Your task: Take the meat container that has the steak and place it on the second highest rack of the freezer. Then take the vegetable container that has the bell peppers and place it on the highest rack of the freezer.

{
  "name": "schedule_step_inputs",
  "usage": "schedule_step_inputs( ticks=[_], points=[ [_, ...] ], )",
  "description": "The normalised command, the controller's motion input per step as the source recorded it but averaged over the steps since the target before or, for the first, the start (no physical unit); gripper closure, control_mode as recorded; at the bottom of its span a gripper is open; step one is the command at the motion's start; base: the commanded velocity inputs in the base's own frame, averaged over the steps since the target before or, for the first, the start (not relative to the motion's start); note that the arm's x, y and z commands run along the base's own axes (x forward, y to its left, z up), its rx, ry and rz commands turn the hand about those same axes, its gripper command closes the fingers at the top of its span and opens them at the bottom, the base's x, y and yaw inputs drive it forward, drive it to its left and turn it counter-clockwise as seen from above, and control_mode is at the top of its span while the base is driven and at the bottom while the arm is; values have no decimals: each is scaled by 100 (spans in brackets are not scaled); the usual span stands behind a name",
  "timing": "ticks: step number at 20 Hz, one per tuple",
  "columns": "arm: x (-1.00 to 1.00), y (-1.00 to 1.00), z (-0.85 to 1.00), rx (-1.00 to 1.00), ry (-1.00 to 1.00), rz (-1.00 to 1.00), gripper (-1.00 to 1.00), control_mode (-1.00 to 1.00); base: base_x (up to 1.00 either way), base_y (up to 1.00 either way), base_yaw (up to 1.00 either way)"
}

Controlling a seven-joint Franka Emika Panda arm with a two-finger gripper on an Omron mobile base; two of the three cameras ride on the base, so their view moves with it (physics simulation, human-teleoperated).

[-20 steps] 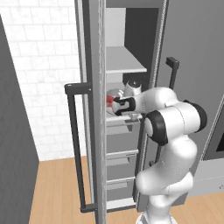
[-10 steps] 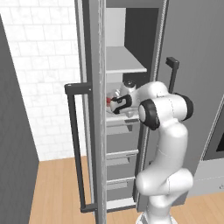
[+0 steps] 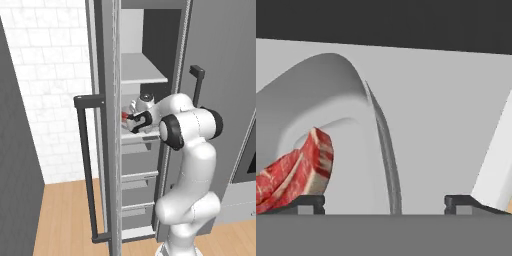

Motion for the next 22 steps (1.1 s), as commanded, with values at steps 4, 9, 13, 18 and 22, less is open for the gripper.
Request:
schedule_step_inputs(
  ticks=[4, 9, 13, 18, 22],
  points=[
    [-99, -2, 39, 0, -18, 1, -100, -100, 0, 0, 0],
    [-58, -6, 80, 6, -8, 20, -100, -100, 0, 0, 0],
    [-60, -2, 88, 8, -4, 36, -100, -100, 0, 0, 0],
    [-91, -22, 87, -4, 0, 35, -100, -100, 0, 0, 0],
    [-100, -27, 66, -38, 1, 43, -100, -100, 0, 0, 0]
  ],
)
